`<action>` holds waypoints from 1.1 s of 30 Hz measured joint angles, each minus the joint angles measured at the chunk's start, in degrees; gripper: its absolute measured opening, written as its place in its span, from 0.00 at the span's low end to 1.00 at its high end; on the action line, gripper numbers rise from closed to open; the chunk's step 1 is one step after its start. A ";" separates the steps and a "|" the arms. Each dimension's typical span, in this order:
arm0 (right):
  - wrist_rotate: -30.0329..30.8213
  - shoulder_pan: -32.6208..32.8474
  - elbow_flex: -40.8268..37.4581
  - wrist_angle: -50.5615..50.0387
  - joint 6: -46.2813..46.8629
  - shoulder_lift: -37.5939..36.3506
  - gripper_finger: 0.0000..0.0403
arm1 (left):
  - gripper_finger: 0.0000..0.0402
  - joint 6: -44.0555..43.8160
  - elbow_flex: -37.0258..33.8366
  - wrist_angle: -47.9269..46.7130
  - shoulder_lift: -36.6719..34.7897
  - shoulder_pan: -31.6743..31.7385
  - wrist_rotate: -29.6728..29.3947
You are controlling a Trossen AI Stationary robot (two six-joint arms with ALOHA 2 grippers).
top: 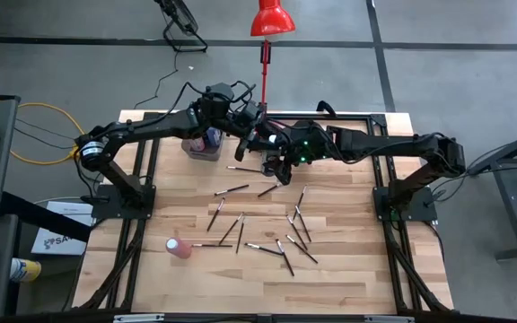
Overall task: Pick & Place Paint Supplies
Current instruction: Put the large dark blue black paint bottle into the bin
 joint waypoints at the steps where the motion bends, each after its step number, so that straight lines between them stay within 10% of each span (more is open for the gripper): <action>1: -0.04 0.01 0.00 0.14 -0.02 -0.02 0.44 | 0.33 0.10 0.02 -0.01 0.00 0.00 0.32; 21: 0.07 -0.42 0.03 -4.25 -0.89 -3.17 0.58 | 0.29 2.07 -0.16 -1.72 -0.11 0.17 -0.50; 33: 9.52 -0.44 0.15 -13.78 -0.64 -12.19 0.66 | 0.29 19.49 -0.25 -18.24 -5.06 2.11 -14.45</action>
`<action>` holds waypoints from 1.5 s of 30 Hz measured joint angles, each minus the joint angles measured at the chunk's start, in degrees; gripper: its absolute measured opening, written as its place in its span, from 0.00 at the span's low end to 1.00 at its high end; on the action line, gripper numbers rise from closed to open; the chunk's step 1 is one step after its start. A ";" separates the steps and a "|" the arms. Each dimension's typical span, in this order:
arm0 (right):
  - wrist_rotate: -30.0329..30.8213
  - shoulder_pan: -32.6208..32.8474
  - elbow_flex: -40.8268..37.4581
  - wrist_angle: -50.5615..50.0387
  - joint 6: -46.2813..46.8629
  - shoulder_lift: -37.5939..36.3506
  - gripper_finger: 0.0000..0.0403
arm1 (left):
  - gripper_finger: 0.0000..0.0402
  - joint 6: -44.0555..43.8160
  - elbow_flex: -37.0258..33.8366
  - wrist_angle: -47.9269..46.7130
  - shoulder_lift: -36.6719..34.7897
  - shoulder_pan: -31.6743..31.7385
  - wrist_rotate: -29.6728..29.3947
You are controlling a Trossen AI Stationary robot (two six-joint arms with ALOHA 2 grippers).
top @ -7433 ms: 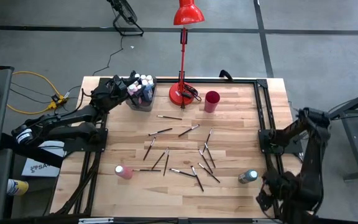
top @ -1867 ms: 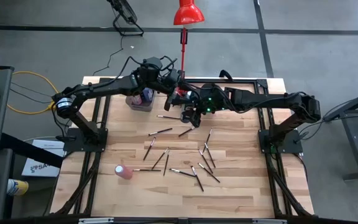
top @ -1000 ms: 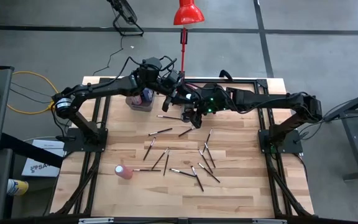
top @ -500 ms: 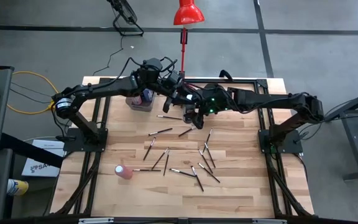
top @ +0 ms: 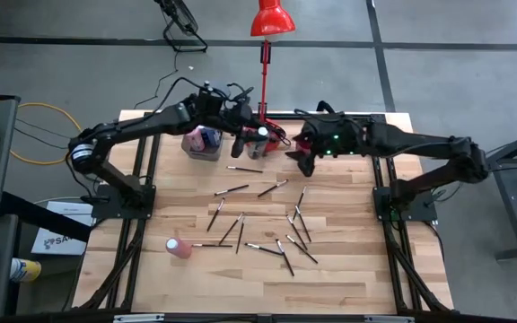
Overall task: Pick & Place Paint Supplies
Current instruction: Put the large dark blue black paint bottle into the bin
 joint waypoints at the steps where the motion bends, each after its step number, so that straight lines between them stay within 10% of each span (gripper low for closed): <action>1: 0.70 0.00 0.00 -0.55 0.22 -0.56 0.66 | 0.29 1.04 0.00 -0.59 -0.75 -0.08 -1.35; 24: 4.50 0.00 -0.07 -4.34 1.52 -2.84 0.66 | 0.29 -1.30 -32.79 16.85 -25.19 2.90 -27.53; 45: 4.67 0.00 -0.11 -4.29 1.52 -2.80 0.66 | 0.29 -3.25 -46.21 22.42 -29.91 2.90 -39.92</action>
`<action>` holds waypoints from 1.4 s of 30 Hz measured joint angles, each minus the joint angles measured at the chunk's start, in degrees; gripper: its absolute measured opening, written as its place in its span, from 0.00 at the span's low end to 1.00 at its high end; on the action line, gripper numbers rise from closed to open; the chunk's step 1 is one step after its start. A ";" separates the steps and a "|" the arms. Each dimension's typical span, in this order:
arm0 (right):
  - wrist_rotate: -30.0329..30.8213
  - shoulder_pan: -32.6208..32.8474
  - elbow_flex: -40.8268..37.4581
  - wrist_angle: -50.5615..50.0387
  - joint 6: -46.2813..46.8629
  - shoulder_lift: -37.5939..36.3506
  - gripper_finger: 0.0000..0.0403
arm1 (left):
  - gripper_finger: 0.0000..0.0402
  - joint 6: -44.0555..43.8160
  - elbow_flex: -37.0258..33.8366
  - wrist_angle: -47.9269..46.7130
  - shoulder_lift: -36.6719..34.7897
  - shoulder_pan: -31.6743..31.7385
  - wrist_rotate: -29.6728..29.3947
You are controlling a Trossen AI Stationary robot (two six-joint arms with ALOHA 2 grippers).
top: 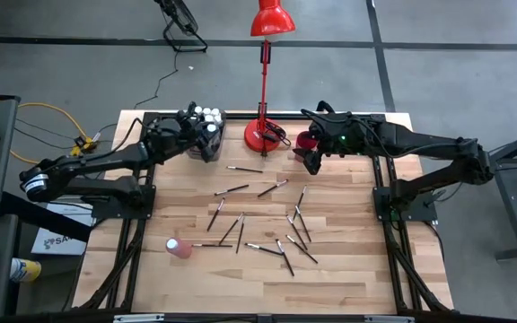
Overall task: Pick & Place Paint Supplies
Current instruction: Put the large dark blue black paint bottle into the bin
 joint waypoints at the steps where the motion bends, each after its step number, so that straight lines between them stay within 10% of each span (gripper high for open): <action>1: 0.00 0.00 0.00 0.00 0.00 0.00 0.66 | 0.29 0.15 -0.35 0.01 0.00 0.00 -0.55; 42: 1.53 -0.02 0.00 0.02 0.02 0.02 0.66 | 0.29 -6.95 -11.84 14.59 1.51 0.04 -11.27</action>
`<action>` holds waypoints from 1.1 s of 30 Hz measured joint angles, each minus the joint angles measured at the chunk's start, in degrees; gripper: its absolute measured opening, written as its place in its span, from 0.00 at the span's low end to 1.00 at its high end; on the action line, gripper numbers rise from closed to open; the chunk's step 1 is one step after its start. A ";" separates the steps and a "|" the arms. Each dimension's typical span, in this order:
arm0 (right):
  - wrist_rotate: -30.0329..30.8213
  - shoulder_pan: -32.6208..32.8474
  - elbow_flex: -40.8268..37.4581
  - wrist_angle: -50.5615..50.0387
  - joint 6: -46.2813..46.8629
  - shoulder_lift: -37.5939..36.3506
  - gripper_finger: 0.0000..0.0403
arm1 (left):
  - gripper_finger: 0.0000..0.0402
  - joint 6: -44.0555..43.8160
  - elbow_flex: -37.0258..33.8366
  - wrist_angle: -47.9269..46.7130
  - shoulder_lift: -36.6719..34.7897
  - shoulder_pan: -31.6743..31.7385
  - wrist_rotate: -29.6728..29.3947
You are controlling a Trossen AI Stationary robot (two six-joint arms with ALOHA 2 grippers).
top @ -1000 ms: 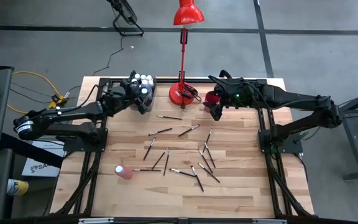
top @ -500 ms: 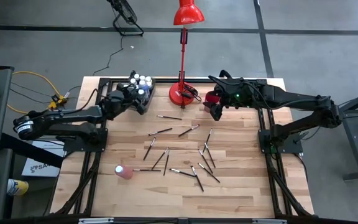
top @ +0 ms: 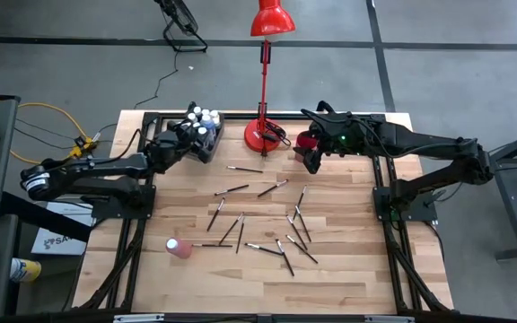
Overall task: Pick & Place Paint Supplies
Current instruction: Put the large dark blue black paint bottle into the bin
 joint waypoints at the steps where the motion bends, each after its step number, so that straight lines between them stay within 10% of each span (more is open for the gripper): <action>1: 0.02 0.00 -0.01 0.00 0.00 0.00 0.66 | 0.29 -0.20 0.00 0.67 0.50 0.00 0.51; 33: 1.05 0.00 -0.02 -0.02 -0.02 0.22 0.66 | 0.41 -3.63 0.17 3.19 4.35 -0.04 3.67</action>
